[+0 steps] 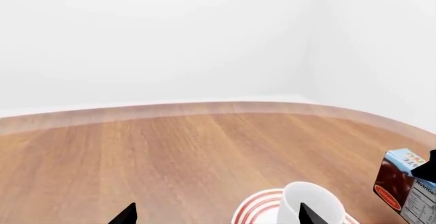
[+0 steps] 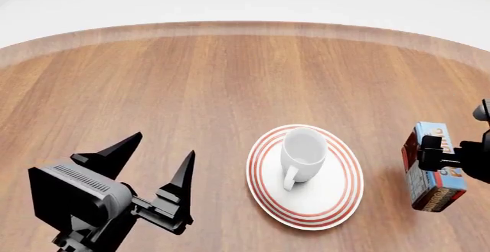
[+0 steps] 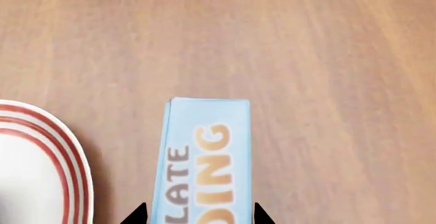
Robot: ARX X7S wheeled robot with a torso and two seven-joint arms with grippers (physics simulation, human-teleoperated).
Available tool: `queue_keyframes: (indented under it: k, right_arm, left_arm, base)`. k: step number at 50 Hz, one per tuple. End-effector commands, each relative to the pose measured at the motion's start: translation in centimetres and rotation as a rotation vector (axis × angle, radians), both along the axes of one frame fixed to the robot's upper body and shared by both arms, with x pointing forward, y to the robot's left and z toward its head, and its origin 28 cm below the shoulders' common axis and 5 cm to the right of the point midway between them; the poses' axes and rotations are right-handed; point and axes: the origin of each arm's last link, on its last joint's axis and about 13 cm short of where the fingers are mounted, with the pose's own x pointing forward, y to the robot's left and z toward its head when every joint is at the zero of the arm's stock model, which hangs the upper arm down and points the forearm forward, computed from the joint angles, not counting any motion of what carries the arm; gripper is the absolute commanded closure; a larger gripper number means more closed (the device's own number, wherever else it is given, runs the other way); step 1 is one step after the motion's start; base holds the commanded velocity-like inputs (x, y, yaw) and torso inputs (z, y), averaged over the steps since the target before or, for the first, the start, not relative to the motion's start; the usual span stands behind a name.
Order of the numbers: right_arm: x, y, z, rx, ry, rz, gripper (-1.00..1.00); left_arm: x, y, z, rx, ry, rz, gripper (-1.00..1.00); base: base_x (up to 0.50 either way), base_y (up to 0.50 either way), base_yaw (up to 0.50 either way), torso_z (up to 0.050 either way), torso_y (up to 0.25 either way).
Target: Pick up the white mug and put it on the plate, and put the chocolate pudding to the right of the plate.
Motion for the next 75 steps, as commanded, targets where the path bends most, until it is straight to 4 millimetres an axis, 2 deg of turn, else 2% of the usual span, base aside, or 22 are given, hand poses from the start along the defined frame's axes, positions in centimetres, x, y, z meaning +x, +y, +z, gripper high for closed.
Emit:
queue_keyframes:
  k: [1, 19, 20, 32, 39, 49, 53, 55, 56, 60, 65, 75]
  right_arm:
    - [0.7, 0.6, -0.4, -0.006, -0.012, 0.06, 1.0]
    - [0.9, 0.5, -1.5, -0.013, 0.008, 0.05, 1.0]
    - [1.0, 0.5, -1.6, -0.013, 0.011, 0.051, -1.0]
    - [1.0, 0.5, -1.9, -0.015, 0.018, 0.046, -1.0]
    - [0.8, 0.5, -1.0, -0.032, 0.009, 0.047, -1.0]
    - [0.8, 1.8, 4.7, -0.125, -0.089, 0.1, -1.0]
    - [0.5, 2.8, 7.6, -0.157, -0.162, 0.138, -1.0]
    - [0.4, 3.1, 8.3, -0.175, -0.179, 0.15, -1.0]
    - [0.2, 3.6, 9.4, -0.181, -0.215, 0.161, -1.0]
    - [-0.4, 4.7, 11.3, -0.228, -0.27, 0.209, -1.0]
    - [-1.3, 5.5, 12.8, -0.253, -0.333, 0.207, -1.0]
    - [-4.2, 6.1, 13.7, -0.355, -0.416, 0.228, -1.0]
  left_arm:
    - [0.4, 0.0, 0.2, -0.029, -0.021, -0.011, -1.0]
    - [0.4, 0.0, 0.0, -0.031, -0.012, -0.011, -1.0]
    - [0.5, 0.0, -0.1, -0.031, -0.011, -0.011, -1.0]
    - [0.4, 0.1, -0.1, -0.033, -0.011, -0.009, -1.0]
    - [0.4, 0.0, -0.1, -0.03, -0.011, -0.01, -1.0]
    - [0.4, 0.2, 0.2, -0.032, -0.018, -0.01, -1.0]
    - [0.2, 0.4, 0.3, -0.033, -0.022, -0.003, -1.0]
    - [0.3, 0.4, 0.2, -0.033, -0.022, -0.003, -1.0]
    - [0.2, 0.4, 0.2, -0.033, -0.021, -0.002, -1.0]
    - [0.2, 0.4, 0.2, -0.034, -0.022, -0.001, -1.0]
    - [0.1, 0.5, 0.2, -0.036, -0.023, 0.002, -1.0]
    - [0.0, 0.5, 0.1, -0.038, -0.021, 0.002, -1.0]
  base:
    - [0.0, 0.0, 0.0, 0.0, 0.0]
    - [0.0, 0.0, 0.0, 0.0, 0.0]
    - [0.0, 0.0, 0.0, 0.0, 0.0]
    - [0.0, 0.0, 0.0, 0.0, 0.0]
    - [0.0, 0.0, 0.0, 0.0, 0.0]
    - [0.0, 0.0, 0.0, 0.0, 0.0]
    - [0.0, 0.0, 0.0, 0.0, 0.0]
    - [0.0, 0.0, 0.0, 0.0, 0.0]
    - [0.0, 0.0, 0.0, 0.0, 0.0]
    - [0.0, 0.0, 0.0, 0.0, 0.0]
    - [0.0, 0.0, 0.0, 0.0, 0.0]
    - [0.0, 0.0, 0.0, 0.0, 0.0]
